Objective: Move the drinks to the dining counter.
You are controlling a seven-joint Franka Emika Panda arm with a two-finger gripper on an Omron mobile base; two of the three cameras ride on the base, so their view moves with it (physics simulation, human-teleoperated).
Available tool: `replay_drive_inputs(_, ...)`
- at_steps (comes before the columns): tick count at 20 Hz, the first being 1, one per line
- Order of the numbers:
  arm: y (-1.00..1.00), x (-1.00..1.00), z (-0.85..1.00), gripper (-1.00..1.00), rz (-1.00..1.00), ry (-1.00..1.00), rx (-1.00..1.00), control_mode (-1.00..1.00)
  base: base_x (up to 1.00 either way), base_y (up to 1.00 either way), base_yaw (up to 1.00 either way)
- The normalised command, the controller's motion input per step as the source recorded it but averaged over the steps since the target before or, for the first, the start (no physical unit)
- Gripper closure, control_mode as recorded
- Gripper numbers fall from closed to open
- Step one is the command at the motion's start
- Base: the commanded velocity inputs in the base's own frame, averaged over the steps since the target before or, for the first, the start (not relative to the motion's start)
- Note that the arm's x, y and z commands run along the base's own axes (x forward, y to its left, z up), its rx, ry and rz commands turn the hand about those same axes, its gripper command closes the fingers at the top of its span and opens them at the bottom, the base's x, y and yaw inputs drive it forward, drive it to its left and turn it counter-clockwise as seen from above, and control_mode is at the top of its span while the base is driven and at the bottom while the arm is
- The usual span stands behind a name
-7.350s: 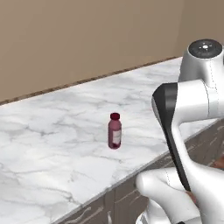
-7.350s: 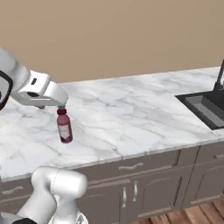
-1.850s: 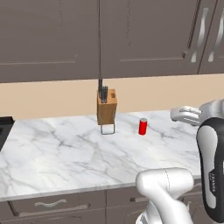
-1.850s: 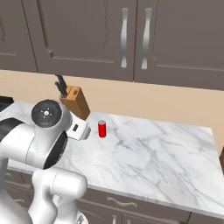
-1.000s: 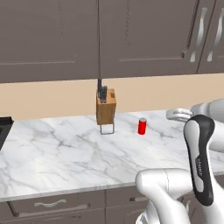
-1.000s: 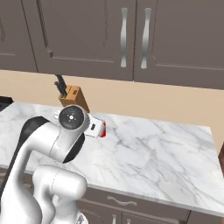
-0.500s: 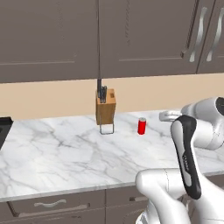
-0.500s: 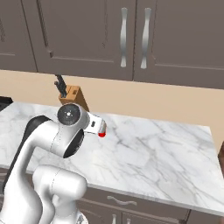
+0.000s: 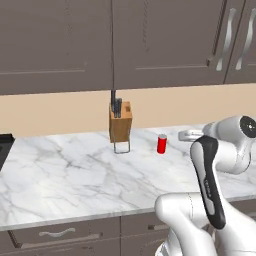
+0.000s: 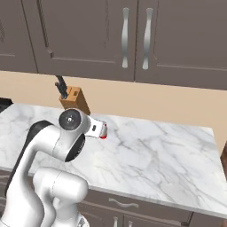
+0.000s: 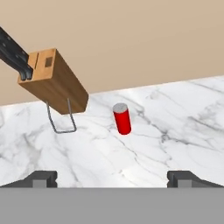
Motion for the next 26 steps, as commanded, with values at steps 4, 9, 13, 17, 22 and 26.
replay_drive_inputs(4,0.09,0.13,0.0,-1.0,0.0,0.0,-0.02,-1.0,0.0,0.0,0.0)
replay_drive_inputs(9,0.01,0.1,0.0,-1.0,-0.01,0.03,-0.07,-1.0,0.0,0.0,0.0)
replay_drive_inputs(13,0.0,0.16,0.0,-1.0,0.0,0.05,-0.08,-1.0,0.0,0.0,0.0)
replay_drive_inputs(17,0.0,0.28,-0.01,-1.0,0.0,0.07,-0.08,-1.0,0.0,0.0,0.0)
replay_drive_inputs(22,0.0,0.19,-0.13,-1.0,0.0,0.05,-0.07,-1.0,0.0,0.0,0.0)
replay_drive_inputs(26,0.0,0.17,-0.11,-1.0,0.0,0.01,-0.04,-1.0,0.0,0.0,0.0)
